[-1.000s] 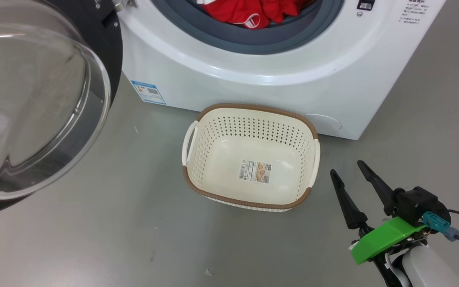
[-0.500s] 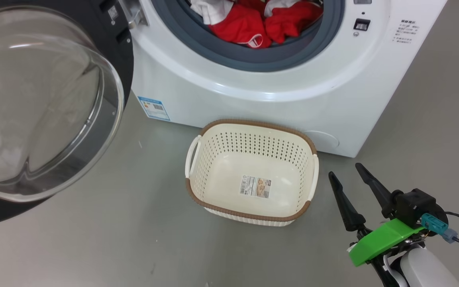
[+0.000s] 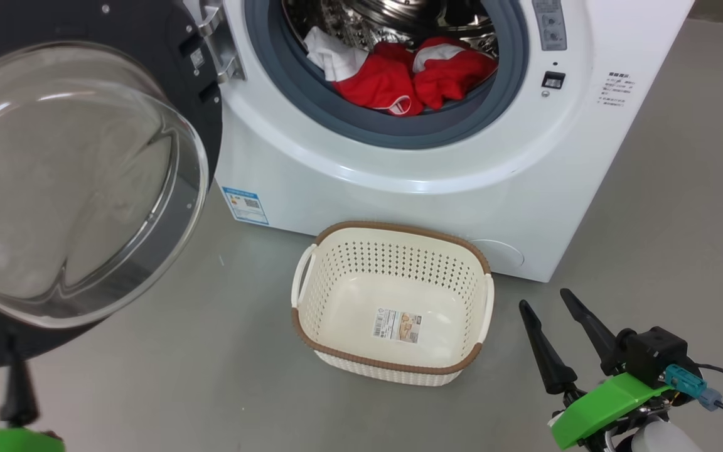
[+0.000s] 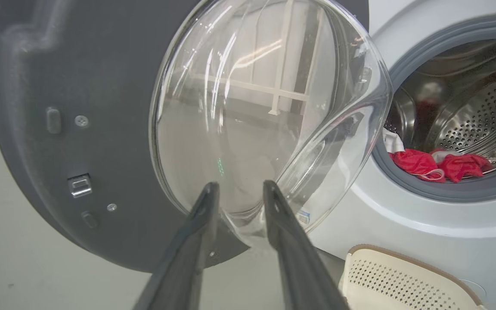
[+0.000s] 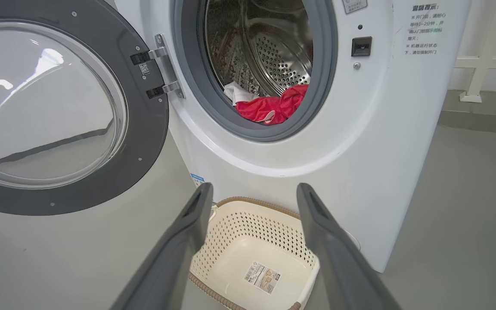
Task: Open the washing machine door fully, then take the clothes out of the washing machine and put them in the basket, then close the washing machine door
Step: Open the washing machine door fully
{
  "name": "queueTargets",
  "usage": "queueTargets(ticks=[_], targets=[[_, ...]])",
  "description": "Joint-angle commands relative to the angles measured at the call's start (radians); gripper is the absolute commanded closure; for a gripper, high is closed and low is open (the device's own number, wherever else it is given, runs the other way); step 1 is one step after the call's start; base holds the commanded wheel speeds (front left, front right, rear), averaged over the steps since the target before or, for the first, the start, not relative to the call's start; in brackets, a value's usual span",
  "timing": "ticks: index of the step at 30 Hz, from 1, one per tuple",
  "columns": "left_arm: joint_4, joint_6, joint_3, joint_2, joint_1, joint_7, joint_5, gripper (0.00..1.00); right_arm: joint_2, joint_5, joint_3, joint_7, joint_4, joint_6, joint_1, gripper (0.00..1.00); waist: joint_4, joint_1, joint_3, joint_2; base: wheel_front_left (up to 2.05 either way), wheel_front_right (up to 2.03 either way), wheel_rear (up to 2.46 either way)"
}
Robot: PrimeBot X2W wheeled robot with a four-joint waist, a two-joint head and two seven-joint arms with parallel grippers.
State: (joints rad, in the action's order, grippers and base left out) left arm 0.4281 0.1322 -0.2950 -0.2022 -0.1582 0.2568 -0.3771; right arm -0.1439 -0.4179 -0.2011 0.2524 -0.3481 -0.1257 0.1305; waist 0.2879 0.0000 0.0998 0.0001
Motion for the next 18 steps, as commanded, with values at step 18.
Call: queueTargets(ticks=[18], targets=[[-0.216,-0.002,0.104,-0.005,0.154,0.005,-0.024,0.0,-0.002,-0.007,0.034,0.009,0.052,-0.005,-0.036,0.0,-0.123,0.0,-0.03,-0.0001,0.0,0.0,0.0]])
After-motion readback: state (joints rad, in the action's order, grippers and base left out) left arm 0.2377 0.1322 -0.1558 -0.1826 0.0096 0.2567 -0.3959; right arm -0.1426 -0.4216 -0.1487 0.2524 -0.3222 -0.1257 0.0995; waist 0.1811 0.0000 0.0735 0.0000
